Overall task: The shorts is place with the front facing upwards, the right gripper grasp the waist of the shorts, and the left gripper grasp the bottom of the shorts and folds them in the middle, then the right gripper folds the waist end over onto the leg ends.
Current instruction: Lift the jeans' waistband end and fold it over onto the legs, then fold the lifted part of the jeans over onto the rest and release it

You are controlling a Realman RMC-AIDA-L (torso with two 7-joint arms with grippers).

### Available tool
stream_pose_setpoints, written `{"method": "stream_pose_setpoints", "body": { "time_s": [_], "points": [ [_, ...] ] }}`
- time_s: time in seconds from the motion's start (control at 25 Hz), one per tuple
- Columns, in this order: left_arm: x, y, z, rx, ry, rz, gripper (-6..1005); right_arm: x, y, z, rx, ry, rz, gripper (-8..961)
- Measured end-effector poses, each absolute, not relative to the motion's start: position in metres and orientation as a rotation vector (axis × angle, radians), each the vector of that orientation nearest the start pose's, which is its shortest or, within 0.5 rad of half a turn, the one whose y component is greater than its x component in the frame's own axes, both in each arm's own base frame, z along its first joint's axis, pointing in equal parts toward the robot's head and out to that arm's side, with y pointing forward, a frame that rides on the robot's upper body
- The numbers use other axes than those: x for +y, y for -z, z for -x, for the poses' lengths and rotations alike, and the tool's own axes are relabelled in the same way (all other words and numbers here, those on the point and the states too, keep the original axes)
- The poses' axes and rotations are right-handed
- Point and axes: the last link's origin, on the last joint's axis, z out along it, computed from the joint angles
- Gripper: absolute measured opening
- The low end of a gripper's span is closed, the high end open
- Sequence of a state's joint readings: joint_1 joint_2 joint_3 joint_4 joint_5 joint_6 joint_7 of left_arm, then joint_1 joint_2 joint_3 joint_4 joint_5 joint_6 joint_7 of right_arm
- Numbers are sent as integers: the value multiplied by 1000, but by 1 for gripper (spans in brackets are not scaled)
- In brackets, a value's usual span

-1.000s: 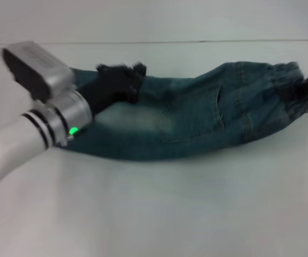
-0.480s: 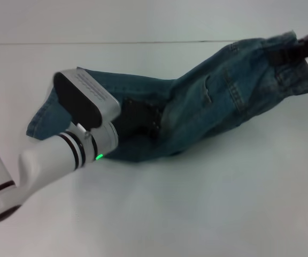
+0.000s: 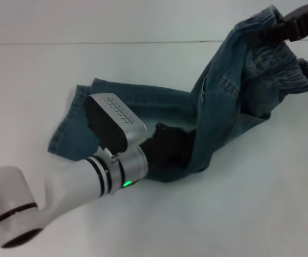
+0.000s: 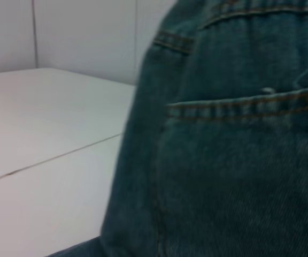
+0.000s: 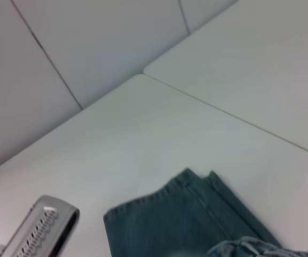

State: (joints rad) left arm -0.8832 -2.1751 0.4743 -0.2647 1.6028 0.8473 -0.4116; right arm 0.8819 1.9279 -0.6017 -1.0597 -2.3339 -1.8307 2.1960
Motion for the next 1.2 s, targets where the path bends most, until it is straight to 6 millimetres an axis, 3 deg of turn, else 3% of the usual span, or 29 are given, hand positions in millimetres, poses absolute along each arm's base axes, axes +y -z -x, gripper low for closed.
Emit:
{"method": "stream_pose_setpoints", "body": {
  "time_s": [0.28, 0.56, 0.72, 1.0, 1.2],
  "points": [
    [311, 191, 176, -515, 653, 2564, 0, 408, -109, -142, 884, -306, 2785, 114],
    [304, 192, 175, -526, 691, 2550, 0, 410, -97, -150, 901, -279, 2818, 113],
    [308, 181, 193, -569, 707, 2466, 1, 411, -96, -154, 908, -276, 2823, 111],
    [305, 135, 239, -645, 865, 2199, 1, 411, -93, -157, 916, -273, 2821, 111],
    [295, 97, 268, -657, 974, 1978, 1, 413, -76, -146, 886, -256, 2880, 110]
  ]
}}
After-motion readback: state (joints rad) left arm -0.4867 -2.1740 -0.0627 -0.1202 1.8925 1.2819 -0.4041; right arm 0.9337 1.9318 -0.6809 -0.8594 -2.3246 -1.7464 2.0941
